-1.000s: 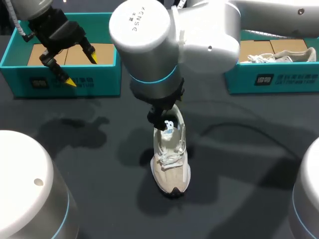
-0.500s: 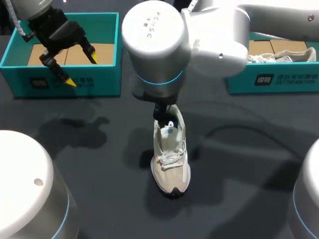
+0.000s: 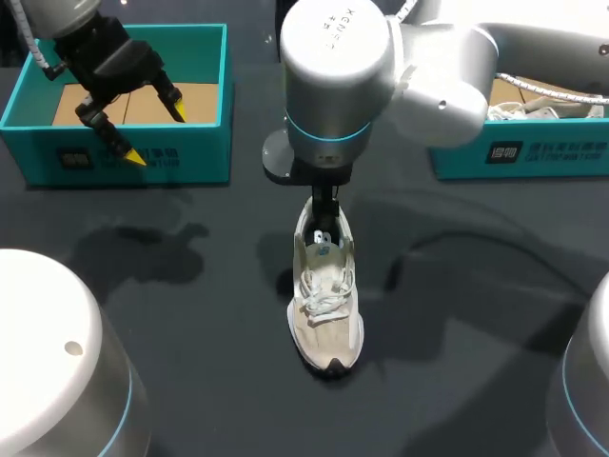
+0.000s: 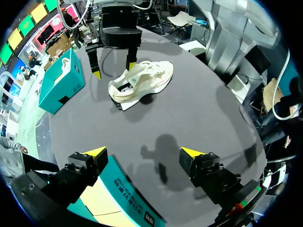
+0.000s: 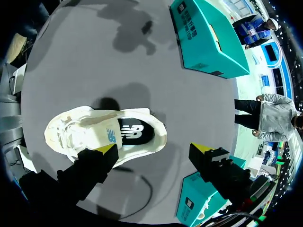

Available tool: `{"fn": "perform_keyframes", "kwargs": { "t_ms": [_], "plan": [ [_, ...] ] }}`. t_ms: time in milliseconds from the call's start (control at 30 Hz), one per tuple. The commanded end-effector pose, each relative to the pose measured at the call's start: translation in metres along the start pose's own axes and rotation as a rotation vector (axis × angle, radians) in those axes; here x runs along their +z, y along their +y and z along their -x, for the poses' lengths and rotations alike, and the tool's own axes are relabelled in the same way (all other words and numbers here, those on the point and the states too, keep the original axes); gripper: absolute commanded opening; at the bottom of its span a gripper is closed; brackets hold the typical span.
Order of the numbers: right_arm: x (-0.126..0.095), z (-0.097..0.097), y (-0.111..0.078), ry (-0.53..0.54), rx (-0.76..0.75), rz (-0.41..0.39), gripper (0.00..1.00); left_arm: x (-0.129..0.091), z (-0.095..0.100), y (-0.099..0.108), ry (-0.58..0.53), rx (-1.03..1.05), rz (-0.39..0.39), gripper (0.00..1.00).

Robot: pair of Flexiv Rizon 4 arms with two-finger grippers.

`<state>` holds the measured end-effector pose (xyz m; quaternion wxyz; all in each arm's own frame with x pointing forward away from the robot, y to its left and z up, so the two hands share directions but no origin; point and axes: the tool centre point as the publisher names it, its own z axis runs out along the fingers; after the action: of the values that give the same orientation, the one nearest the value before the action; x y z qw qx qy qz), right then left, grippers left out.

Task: Take the shoe out of the shoebox, open the shoe tongue, remove and reinsert the insole, then place the shoe into the shoebox

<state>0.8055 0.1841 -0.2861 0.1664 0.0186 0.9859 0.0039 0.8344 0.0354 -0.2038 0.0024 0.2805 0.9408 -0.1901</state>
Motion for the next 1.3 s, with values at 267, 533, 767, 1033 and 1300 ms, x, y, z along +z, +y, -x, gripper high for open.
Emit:
{"fn": "perform_keyframes", "kwargs": {
  "t_ms": [267,533,767,1033,1300],
  "plan": [
    [0.032,0.011,0.000,0.058,-0.009,-0.015,1.00,0.000,0.000,0.000,0.001,0.001,0.002,1.00],
    [0.054,0.021,-0.002,0.090,-0.010,-0.023,1.00,0.000,0.000,0.000,0.001,0.001,0.002,1.00],
    [0.070,0.027,0.001,0.111,-0.028,-0.008,1.00,0.000,0.000,0.000,0.001,0.001,0.002,1.00],
    [0.087,0.024,0.002,0.153,-0.019,-0.005,1.00,0.000,0.000,0.000,0.001,0.001,0.002,1.00],
    [0.098,0.021,0.002,0.183,-0.007,0.005,1.00,0.000,0.000,0.000,0.001,0.001,0.002,1.00]
  ]
}}
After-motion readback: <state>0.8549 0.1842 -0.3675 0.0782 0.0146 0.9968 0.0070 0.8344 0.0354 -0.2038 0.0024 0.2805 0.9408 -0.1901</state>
